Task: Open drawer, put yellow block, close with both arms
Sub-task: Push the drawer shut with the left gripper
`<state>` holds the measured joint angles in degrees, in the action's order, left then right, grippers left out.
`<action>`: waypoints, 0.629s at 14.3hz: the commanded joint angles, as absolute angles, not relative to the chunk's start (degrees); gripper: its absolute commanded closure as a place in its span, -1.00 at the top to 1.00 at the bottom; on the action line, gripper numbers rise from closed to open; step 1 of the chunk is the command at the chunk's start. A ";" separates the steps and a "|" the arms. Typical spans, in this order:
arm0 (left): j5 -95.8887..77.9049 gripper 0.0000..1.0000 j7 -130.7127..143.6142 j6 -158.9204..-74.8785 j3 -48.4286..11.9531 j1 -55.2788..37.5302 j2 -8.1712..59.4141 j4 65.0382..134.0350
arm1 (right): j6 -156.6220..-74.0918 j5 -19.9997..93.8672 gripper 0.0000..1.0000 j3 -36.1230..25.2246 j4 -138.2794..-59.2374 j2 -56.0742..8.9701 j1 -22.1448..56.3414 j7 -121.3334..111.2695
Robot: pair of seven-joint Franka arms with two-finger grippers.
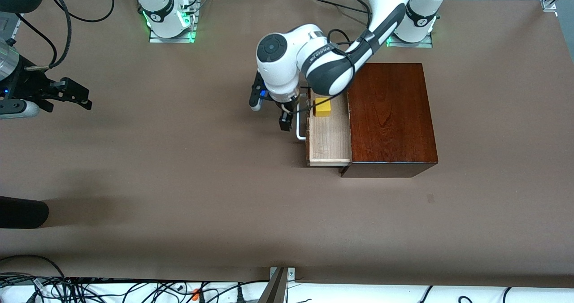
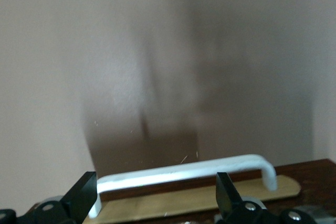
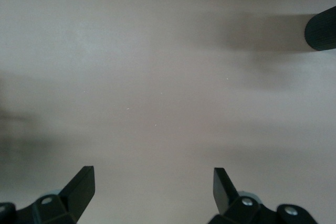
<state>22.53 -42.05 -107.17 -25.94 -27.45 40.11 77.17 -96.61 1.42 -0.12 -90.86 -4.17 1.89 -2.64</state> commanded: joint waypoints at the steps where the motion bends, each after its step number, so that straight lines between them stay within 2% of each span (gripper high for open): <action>1: 24.17 1.00 -43.07 -105.30 -25.66 -27.42 40.61 76.72 | -96.60 2.64 1.00 -0.18 -89.04 -5.10 2.11 -3.25; 9: 24.26 1.00 -42.19 -98.97 -25.22 -25.94 39.82 77.52 | -95.89 -0.44 1.00 -0.09 -88.68 -4.83 4.57 -2.81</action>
<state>22.52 -41.46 -103.50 -25.33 -27.35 40.48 77.50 -96.80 0.51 0.02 -89.83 -4.67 4.13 -2.70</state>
